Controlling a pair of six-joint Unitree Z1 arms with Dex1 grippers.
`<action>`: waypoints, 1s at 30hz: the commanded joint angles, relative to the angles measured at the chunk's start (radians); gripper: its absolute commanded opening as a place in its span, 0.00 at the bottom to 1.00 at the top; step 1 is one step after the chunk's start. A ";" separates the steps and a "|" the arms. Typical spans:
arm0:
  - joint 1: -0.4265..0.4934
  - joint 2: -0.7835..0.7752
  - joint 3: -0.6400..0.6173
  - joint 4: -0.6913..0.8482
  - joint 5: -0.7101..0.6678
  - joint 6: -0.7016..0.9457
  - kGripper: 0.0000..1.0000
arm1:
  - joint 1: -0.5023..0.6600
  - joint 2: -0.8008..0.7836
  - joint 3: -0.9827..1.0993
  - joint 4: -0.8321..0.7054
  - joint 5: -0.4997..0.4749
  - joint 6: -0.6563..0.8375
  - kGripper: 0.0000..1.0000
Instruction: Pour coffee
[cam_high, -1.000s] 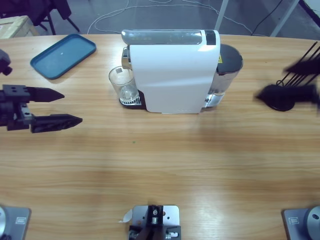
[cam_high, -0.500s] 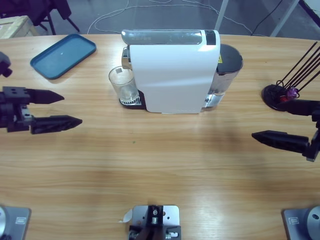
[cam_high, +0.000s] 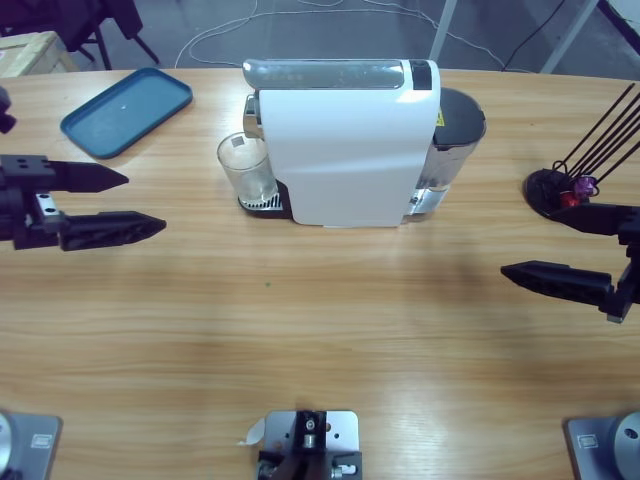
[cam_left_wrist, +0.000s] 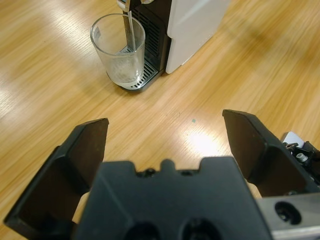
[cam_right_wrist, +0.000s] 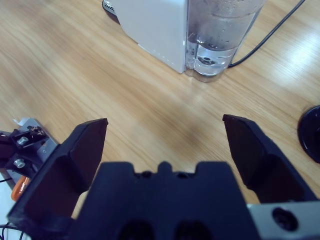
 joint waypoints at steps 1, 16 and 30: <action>-0.007 0.029 0.031 -0.012 -0.003 -0.003 1.00 | -0.012 0.023 0.041 -0.021 -0.020 0.014 1.00; -0.007 0.045 0.054 -0.004 0.001 0.004 1.00 | -0.012 0.016 0.048 -0.024 -0.050 0.039 1.00; -0.007 -0.041 0.043 -0.001 0.048 0.114 1.00 | -0.012 0.021 0.054 -0.037 -0.052 0.042 1.00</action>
